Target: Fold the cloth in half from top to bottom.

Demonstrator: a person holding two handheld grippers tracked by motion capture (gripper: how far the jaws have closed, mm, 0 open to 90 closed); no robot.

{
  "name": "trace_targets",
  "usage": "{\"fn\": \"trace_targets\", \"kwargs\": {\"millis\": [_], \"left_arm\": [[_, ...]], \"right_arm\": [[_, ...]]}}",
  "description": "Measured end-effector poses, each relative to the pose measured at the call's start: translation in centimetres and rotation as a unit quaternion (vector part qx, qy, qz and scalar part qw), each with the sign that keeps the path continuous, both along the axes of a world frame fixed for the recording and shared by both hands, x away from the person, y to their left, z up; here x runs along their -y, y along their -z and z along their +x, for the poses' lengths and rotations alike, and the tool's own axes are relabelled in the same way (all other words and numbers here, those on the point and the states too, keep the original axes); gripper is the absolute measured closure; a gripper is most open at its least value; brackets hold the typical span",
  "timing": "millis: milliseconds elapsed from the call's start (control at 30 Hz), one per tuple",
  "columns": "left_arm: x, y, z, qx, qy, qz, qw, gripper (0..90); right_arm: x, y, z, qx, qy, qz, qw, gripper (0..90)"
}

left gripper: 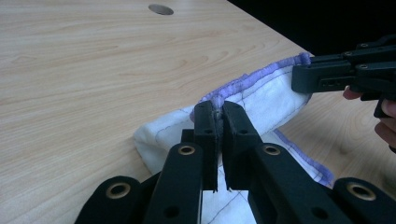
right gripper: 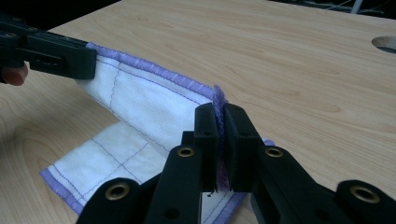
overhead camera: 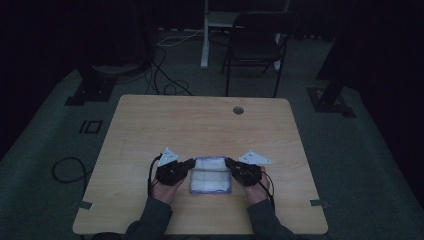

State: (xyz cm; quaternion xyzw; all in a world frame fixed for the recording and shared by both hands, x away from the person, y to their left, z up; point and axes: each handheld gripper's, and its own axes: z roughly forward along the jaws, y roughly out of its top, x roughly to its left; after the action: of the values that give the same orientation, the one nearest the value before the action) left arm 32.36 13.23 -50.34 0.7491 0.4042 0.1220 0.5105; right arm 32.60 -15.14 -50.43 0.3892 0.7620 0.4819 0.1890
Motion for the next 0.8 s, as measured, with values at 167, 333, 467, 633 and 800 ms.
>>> {"fn": "trace_targets", "kwargs": {"millis": [167,333,467,633,800], "left_arm": [[0.0,0.2,-0.2,-0.002,0.000,0.001,1.0000,86.1],[0.0,0.6,-0.4,-0.006,0.000,0.001,1.0000,86.1],[0.0,0.9,-0.6,-0.009,0.001,0.002,1.0000,86.1],[0.0,1.2,-0.7,-0.013,0.001,0.002,0.9999,86.0],[0.0,1.5,-0.9,-0.017,0.001,0.004,0.9998,85.9]], "right_arm": [[0.0,0.3,-0.2,-0.005,0.000,0.002,1.0000,85.4],[0.0,0.6,-0.4,-0.009,-0.001,0.001,1.0000,85.4],[0.0,0.8,-0.5,-0.012,0.000,0.000,0.9999,85.4],[0.0,1.1,-0.7,-0.014,-0.002,-0.001,0.9999,85.4],[0.0,1.3,-0.8,-0.018,-0.002,-0.001,0.9998,85.4]]}}
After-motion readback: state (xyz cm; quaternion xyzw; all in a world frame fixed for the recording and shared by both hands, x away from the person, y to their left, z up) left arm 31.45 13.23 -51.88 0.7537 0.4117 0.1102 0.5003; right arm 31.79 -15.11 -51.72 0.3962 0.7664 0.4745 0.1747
